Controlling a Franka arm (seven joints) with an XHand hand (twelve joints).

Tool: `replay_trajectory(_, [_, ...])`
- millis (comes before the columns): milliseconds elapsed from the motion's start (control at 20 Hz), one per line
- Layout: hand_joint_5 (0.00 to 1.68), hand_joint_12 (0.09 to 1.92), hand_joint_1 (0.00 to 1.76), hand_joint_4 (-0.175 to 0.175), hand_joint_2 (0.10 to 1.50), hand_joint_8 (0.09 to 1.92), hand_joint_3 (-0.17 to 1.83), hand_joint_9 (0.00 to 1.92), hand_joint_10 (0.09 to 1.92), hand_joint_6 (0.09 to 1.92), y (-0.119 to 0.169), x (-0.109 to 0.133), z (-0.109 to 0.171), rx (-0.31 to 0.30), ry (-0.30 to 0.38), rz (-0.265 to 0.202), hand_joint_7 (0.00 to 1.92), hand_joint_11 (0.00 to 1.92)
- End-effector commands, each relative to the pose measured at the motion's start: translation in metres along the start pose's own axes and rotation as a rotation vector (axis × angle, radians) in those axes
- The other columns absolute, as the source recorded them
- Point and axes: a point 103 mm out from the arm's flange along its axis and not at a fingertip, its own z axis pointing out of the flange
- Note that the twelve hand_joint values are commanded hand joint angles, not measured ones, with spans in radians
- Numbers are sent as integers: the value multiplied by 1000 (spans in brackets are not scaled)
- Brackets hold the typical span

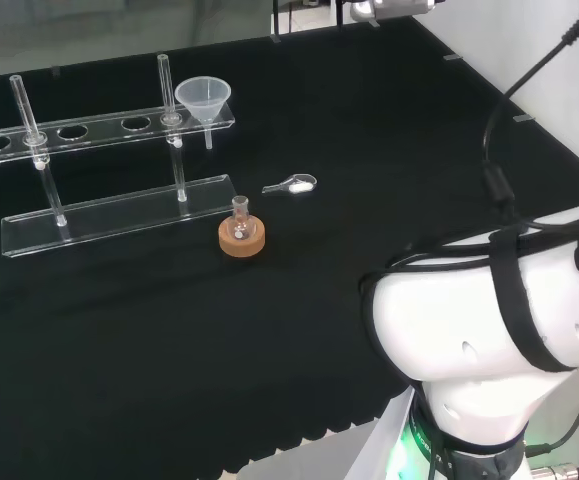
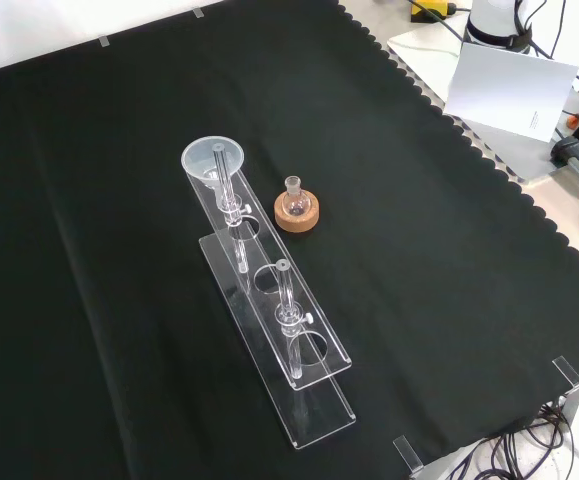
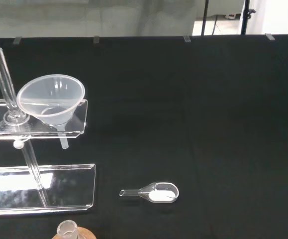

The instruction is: Pick up the funnel from the transparent funnel stand.

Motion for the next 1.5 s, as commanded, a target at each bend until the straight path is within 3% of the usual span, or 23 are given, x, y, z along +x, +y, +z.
replay_trajectory(50, [250, 1338, 0, 14, 1249, 564, 350, 316, 623, 107, 35, -3, 16, 18, 2, 10, 92, 163])
replay_trajectory(450, [228, 1379, 62, 9, 1151, 579, 284, 355, 648, 87, 100, 5, 47, 78, 11, -63, 138, 156])
replay_trajectory(900, [193, 1423, 155, 7, 1044, 609, 238, 342, 673, 87, 158, 39, 80, 136, -23, -148, 121, 132])
replay_trajectory(1200, [187, 1438, 257, 7, 993, 624, 217, 330, 685, 87, 171, 63, 102, 183, -38, -180, 106, 126])
replay_trajectory(1500, [160, 1478, 470, 9, 895, 641, 182, 311, 706, 87, 178, 100, 128, 276, -67, -205, 77, 135])
